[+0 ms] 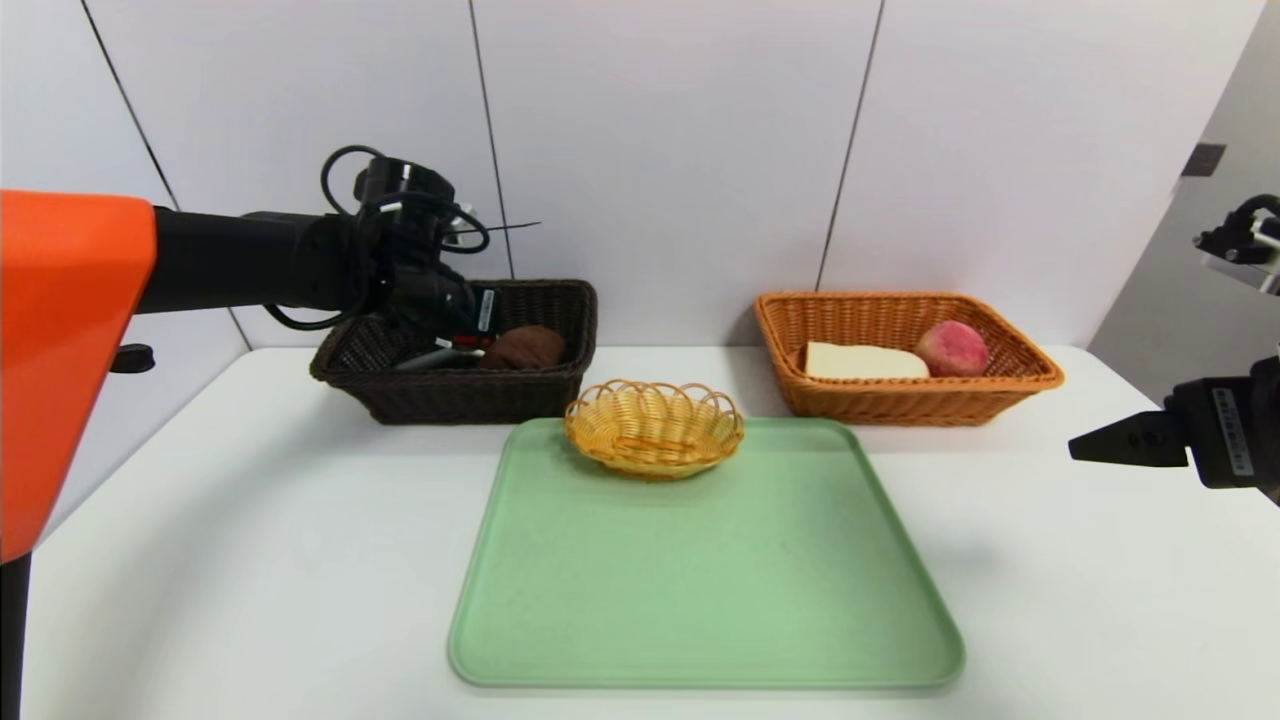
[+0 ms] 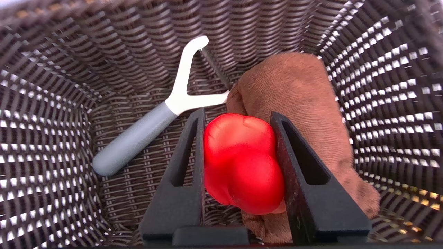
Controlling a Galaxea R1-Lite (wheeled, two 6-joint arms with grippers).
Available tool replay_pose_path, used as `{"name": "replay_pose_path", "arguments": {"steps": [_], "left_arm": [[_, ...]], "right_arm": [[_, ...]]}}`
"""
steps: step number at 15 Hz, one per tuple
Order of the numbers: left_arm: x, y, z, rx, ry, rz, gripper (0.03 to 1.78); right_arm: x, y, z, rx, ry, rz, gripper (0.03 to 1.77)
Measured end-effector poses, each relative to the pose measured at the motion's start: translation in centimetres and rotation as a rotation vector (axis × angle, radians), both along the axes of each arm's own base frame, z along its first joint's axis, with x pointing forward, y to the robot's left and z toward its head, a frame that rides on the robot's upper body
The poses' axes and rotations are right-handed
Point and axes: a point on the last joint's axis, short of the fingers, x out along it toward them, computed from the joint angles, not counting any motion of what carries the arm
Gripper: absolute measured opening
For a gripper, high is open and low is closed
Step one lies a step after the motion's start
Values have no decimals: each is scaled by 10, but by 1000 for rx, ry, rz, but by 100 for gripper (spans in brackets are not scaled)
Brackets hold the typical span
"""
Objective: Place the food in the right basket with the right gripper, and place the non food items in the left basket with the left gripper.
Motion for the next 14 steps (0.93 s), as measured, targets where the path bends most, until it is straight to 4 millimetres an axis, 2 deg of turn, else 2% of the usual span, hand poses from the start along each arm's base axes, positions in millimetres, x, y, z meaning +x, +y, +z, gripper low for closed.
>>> {"name": "replay_pose_path", "arguments": {"steps": [3, 8, 11, 14], "left_arm": [[2, 0, -5, 0, 12, 2, 64], [3, 0, -9, -21, 25, 19, 113], [2, 4, -4, -31, 16, 32, 132], [-5, 7, 11, -62, -13, 49, 144]], "right_arm": [[0, 0, 0, 0, 0, -1, 171], [0, 0, 0, 0, 0, -2, 171], [0, 0, 0, 2, 0, -1, 171], [0, 0, 1, 1, -4, -1, 171]]}}
